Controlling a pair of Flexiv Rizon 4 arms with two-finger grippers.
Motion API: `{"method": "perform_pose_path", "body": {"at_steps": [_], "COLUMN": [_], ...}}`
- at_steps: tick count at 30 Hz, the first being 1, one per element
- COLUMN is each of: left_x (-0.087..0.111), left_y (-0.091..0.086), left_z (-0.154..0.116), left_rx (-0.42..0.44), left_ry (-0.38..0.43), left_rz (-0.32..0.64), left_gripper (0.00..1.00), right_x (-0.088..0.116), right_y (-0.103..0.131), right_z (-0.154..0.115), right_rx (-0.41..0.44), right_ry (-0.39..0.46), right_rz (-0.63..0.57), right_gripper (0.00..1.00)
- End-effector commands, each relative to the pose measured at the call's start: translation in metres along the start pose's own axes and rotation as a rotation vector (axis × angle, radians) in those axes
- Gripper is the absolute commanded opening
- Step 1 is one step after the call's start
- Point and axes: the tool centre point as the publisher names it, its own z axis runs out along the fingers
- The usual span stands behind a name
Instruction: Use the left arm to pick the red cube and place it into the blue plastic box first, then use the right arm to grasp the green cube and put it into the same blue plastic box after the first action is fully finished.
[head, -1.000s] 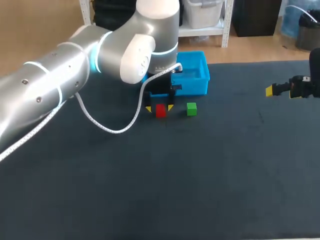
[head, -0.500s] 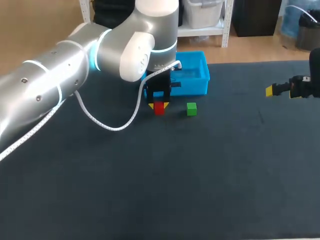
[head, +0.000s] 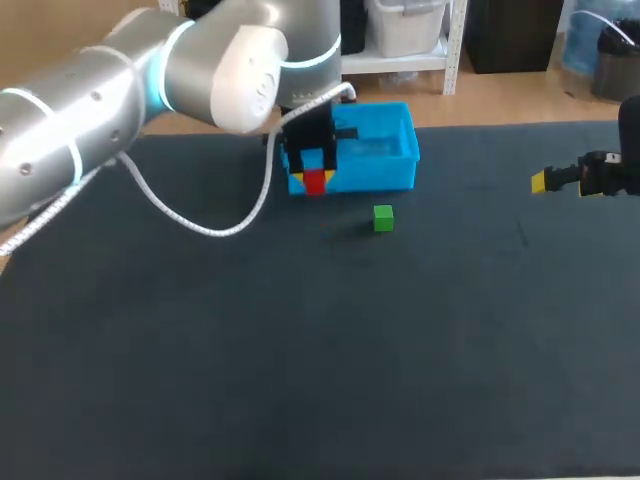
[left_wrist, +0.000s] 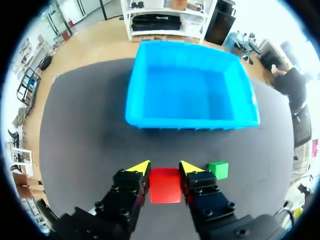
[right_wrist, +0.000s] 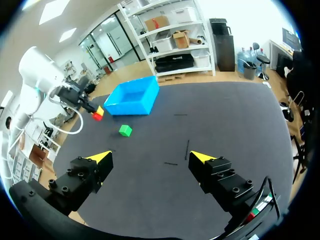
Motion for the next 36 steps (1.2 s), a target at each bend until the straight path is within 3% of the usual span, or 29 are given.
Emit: {"method": "perform_pose_path", "body": {"at_steps": [1, 8, 18, 36], "left_x": [0.013, 0.012, 0.005, -0.079], "left_y": [0.013, 0.017, 0.017, -0.017], "left_z": [-0.024, -0.04, -0.035, -0.044], "left_rx": [0.049, 0.067, 0.081, 0.085], "left_ry": [-0.07, -0.119, -0.13, -0.228], "left_rz": [0.003, 0.014, 0.018, 0.046], "left_gripper": [0.0, 0.0, 0.0, 0.0], "right_x": [0.0, 0.0, 0.0, 0.0], "right_y": [0.0, 0.0, 0.0, 0.0], "right_z": [0.0, 0.0, 0.0, 0.0], "right_rx": [0.001, 0.001, 0.001, 0.001], "right_ry": [0.0, 0.0, 0.0, 0.0], "right_rz": [0.0, 0.0, 0.0, 0.0], "right_gripper": [1.0, 1.0, 1.0, 1.0]}}
